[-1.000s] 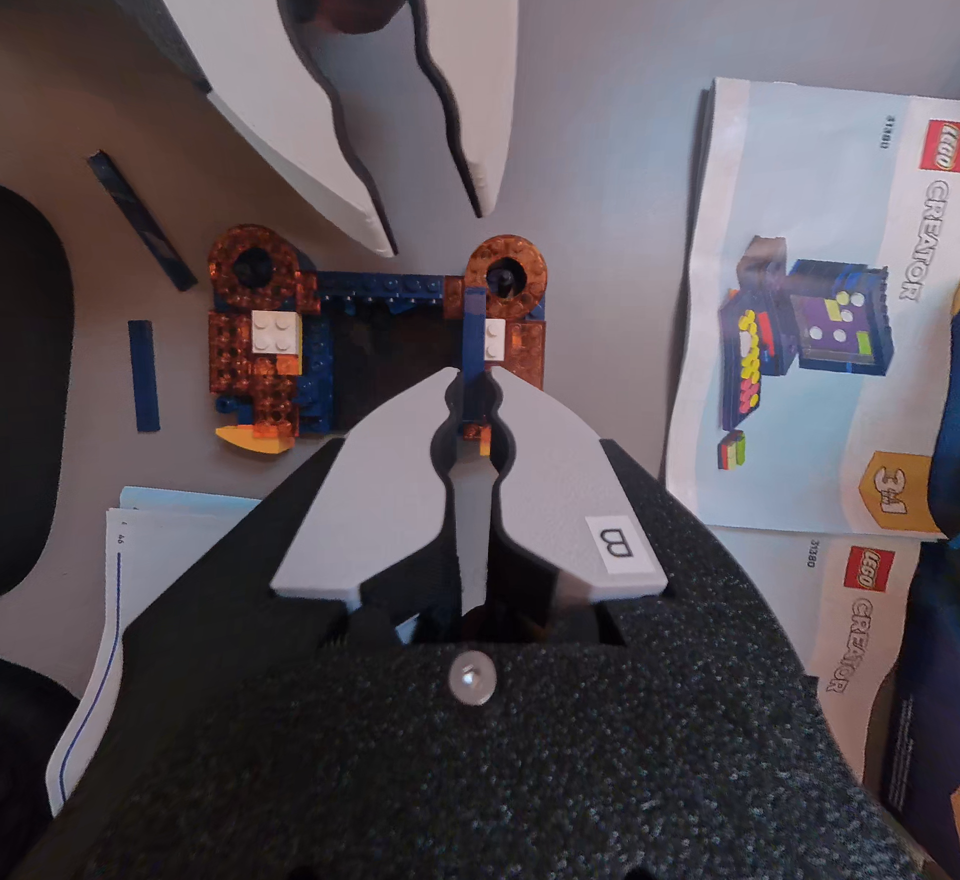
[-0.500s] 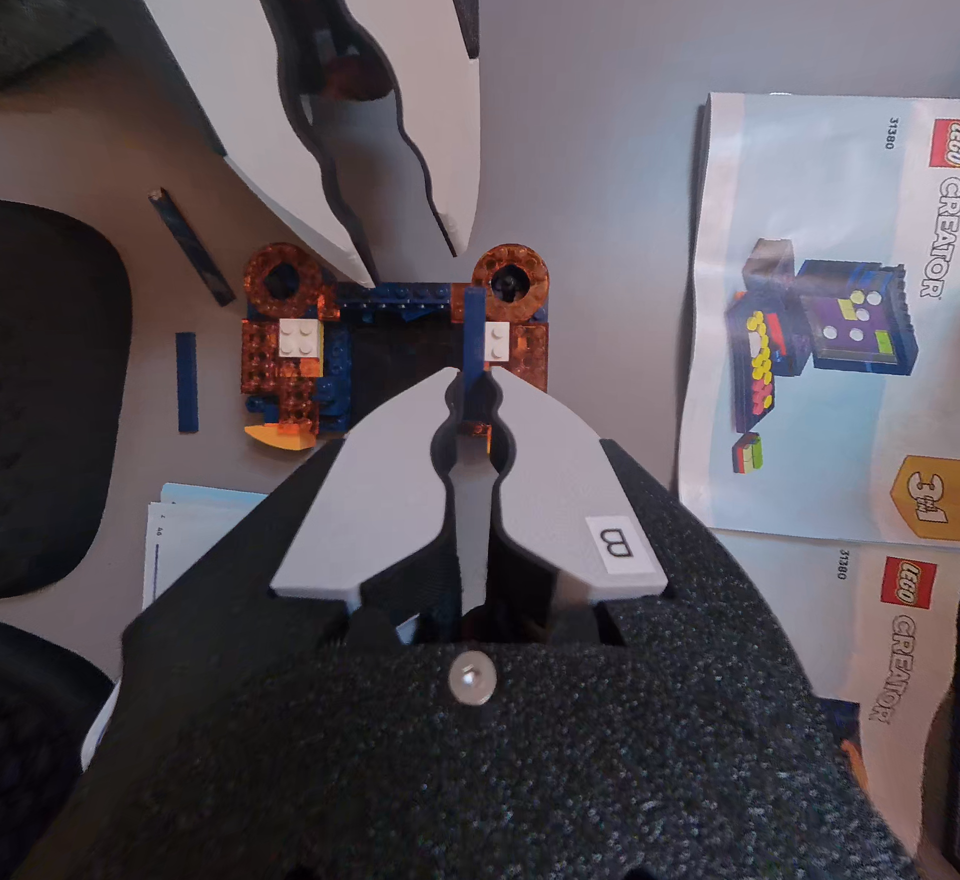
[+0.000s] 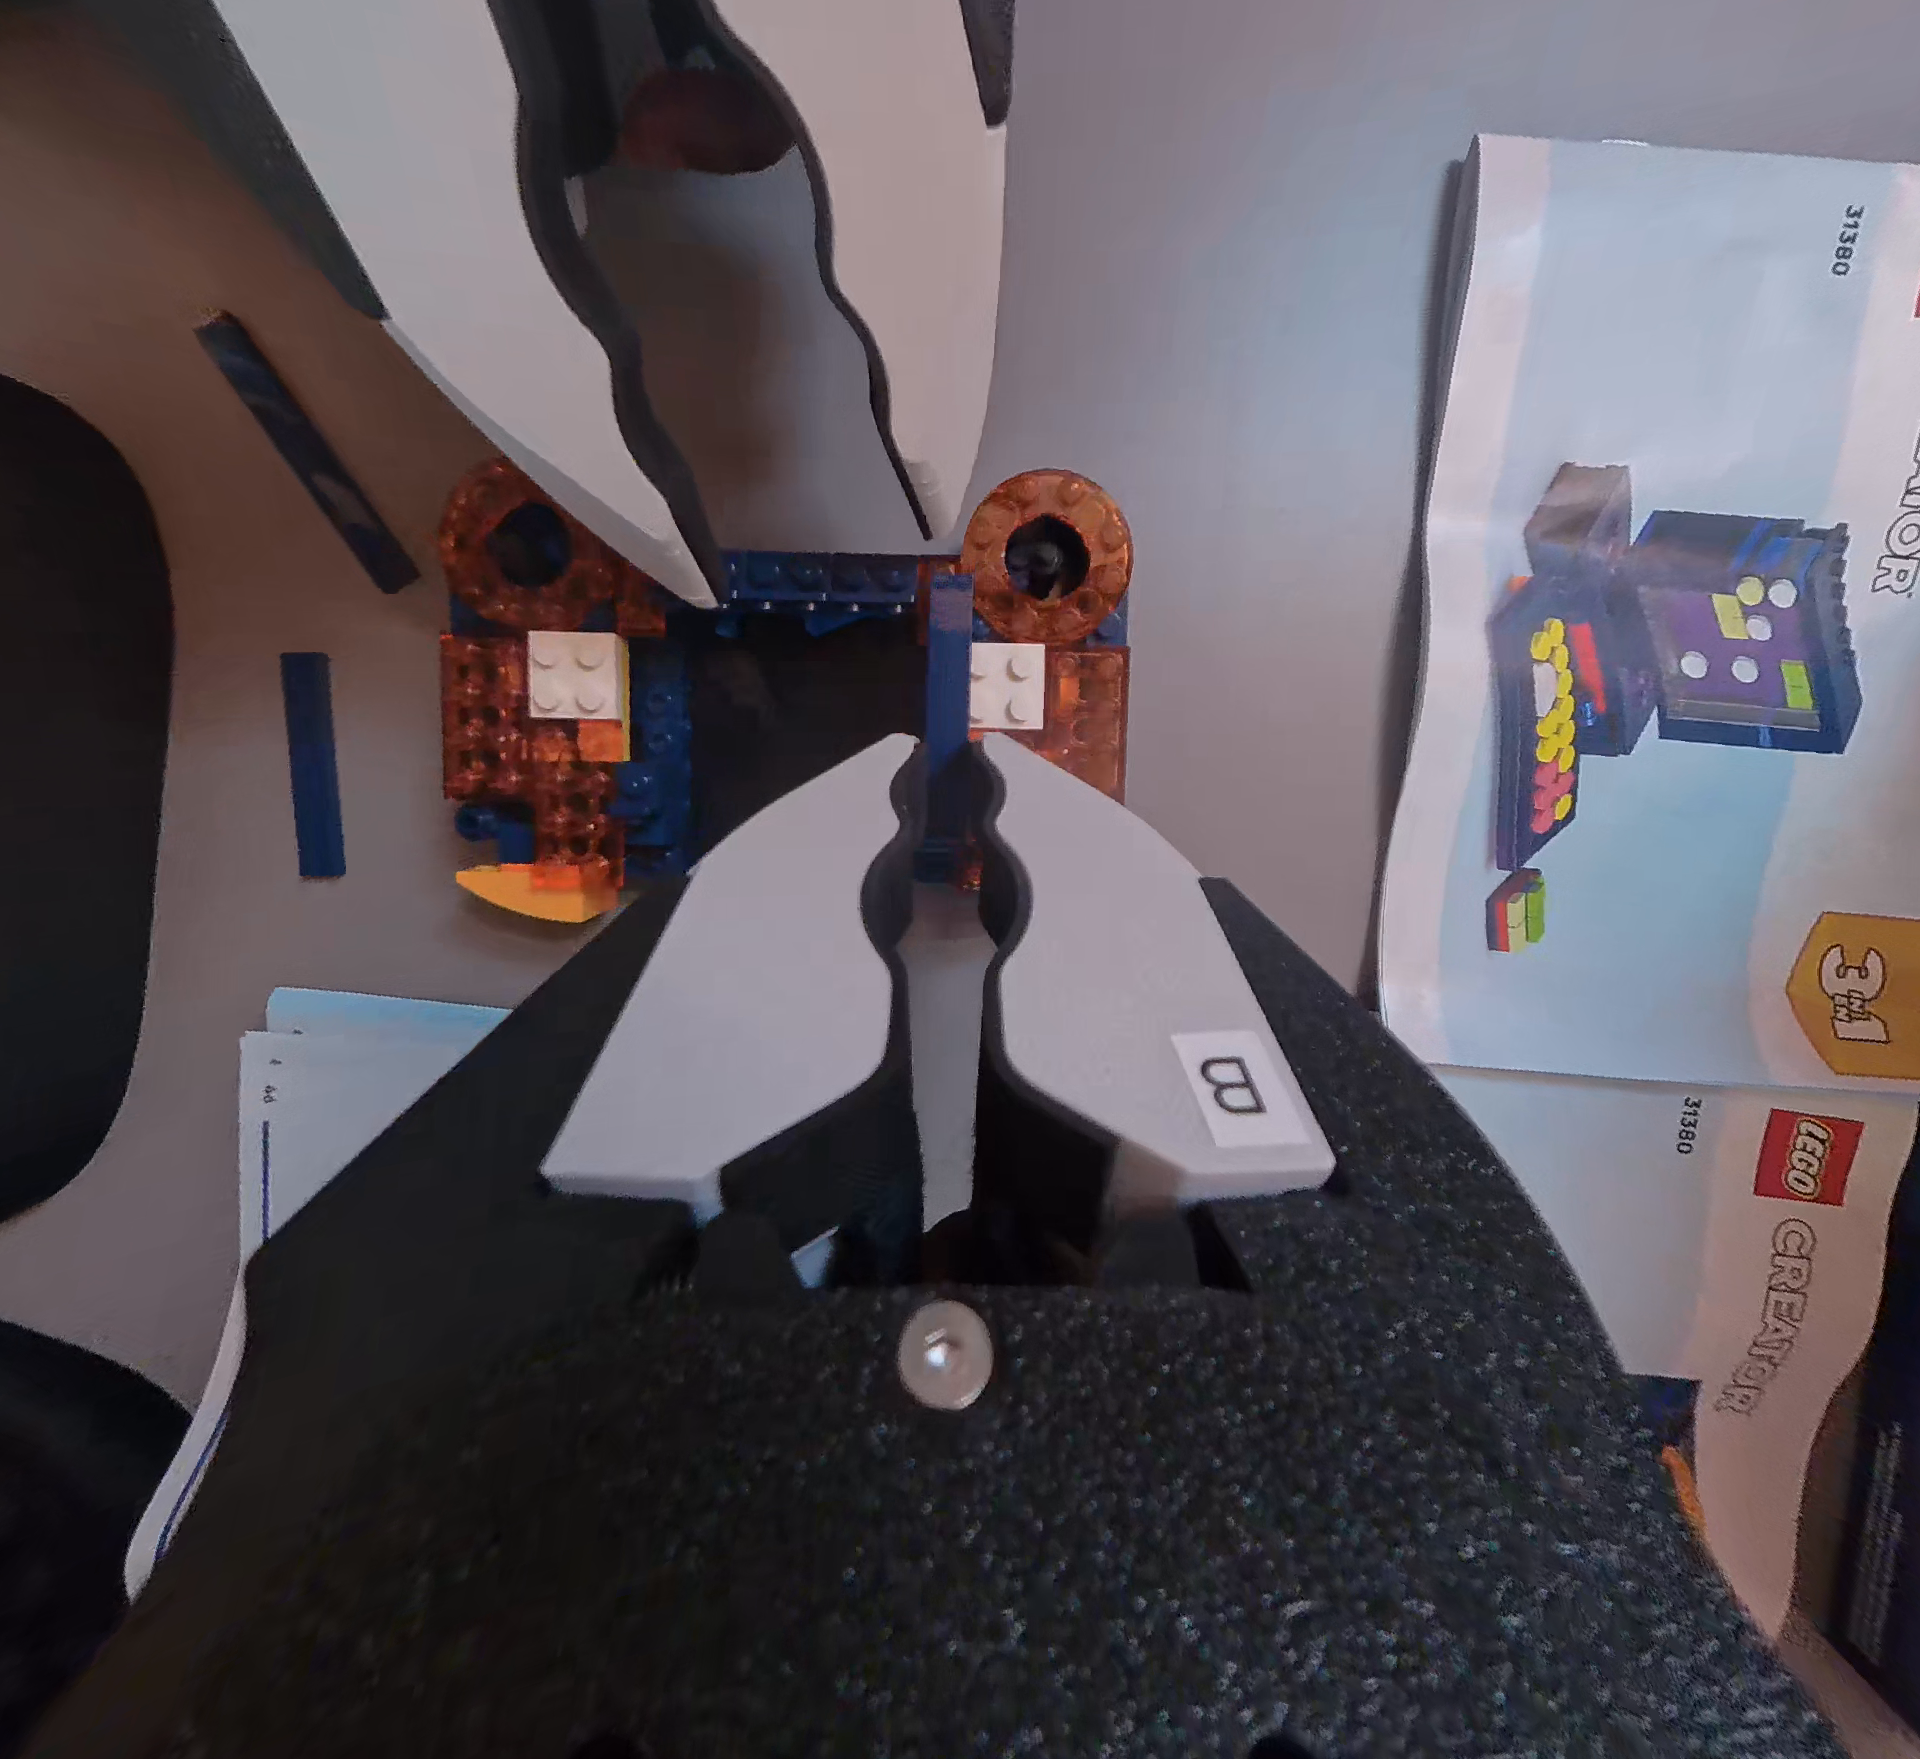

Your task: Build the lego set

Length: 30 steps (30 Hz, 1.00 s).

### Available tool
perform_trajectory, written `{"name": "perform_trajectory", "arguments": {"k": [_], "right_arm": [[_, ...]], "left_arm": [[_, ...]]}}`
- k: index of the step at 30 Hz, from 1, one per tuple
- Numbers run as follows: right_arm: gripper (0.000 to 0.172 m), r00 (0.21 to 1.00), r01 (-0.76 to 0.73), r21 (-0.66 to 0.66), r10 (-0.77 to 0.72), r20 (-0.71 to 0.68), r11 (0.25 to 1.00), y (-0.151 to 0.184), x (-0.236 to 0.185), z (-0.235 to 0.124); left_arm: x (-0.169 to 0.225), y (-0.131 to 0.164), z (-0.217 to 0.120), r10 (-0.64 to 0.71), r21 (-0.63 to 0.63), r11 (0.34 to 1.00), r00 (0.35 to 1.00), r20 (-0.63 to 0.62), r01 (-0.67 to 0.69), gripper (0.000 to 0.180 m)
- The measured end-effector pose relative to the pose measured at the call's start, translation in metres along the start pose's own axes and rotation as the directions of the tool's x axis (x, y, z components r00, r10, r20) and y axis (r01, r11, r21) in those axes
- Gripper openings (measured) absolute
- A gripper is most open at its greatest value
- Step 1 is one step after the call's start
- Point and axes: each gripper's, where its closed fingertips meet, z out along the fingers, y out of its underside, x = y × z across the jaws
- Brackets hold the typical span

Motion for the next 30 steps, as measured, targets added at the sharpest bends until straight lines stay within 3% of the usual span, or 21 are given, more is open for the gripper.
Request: {"name": "perform_trajectory", "arguments": {"k": [14,30], "right_arm": [[0.007,0.999,0.031,-0.071,-0.034,-0.040,0.997,0.0011,-0.0006,0.0005],[0.007,1.000,0.009,-0.041,-0.009,-0.009,0.999,-0.0002,-0.0023,0.0011]], "left_arm": [[0.0038,0.0000,0.0057,-0.005,-0.003,1.000,1.000,-0.023,0.005,0.040],[0.0034,-0.0002,0.0044,-0.002,-0.003,1.000,1.000,-0.020,0.002,0.040]]}}
